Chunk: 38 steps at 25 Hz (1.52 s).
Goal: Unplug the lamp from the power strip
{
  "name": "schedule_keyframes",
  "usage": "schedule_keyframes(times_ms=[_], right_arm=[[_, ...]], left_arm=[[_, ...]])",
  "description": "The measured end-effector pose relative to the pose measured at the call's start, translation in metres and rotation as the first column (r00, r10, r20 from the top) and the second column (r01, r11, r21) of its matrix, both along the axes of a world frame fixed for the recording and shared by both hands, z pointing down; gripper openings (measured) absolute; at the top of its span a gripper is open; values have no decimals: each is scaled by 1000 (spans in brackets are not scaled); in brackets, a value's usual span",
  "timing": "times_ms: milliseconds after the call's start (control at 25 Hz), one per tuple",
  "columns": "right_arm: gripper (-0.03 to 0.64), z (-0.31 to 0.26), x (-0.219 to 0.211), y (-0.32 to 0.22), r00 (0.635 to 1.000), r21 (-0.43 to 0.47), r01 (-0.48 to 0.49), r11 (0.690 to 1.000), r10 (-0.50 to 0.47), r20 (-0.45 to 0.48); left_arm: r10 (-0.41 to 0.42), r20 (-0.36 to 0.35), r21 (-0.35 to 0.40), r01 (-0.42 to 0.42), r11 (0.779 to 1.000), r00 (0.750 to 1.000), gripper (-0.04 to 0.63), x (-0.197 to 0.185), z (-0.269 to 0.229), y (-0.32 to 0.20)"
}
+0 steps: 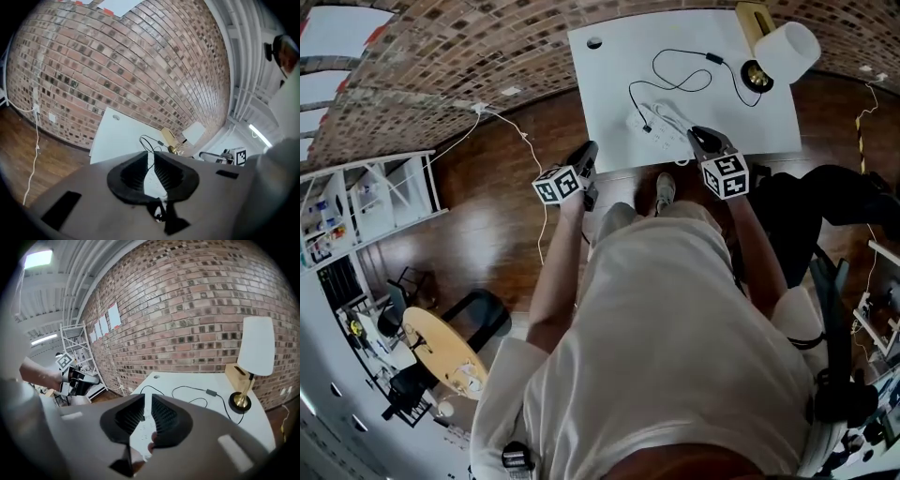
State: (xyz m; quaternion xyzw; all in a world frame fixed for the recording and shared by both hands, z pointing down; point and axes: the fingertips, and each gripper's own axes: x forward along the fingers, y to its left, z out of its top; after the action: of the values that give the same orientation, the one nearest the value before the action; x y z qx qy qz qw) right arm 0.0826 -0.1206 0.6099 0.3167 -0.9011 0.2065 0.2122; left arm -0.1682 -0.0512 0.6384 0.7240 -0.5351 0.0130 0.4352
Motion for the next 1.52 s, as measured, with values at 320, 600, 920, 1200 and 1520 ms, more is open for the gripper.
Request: schedule_keyframes(times_ms=[320,600,920,1200,1520], right_arm=[[44,13,-17,-8,999,-8,40,999,-40,-37],[44,17,-41,-7,994,-20,42,999,-44,-97],[69,52,-76,15,965,-94,103,990,-122,-230],[81,95,-96,18,940,-151,107,983,-149,-306],[97,140,-115,10,908,-222,187,957,-254,-334]], left_arm=[[0,-17,-17,-1,1000,1000,31,-16,8,-13],[213,58,-71,-209,975,975,31,6,40,-39],[494,181,-118,-480,869,850,5,46,99,-68],[658,249,-157,-641,751,711,5,75,144,-87],[803,396,-249,-790,561,445,5,98,182,-92]])
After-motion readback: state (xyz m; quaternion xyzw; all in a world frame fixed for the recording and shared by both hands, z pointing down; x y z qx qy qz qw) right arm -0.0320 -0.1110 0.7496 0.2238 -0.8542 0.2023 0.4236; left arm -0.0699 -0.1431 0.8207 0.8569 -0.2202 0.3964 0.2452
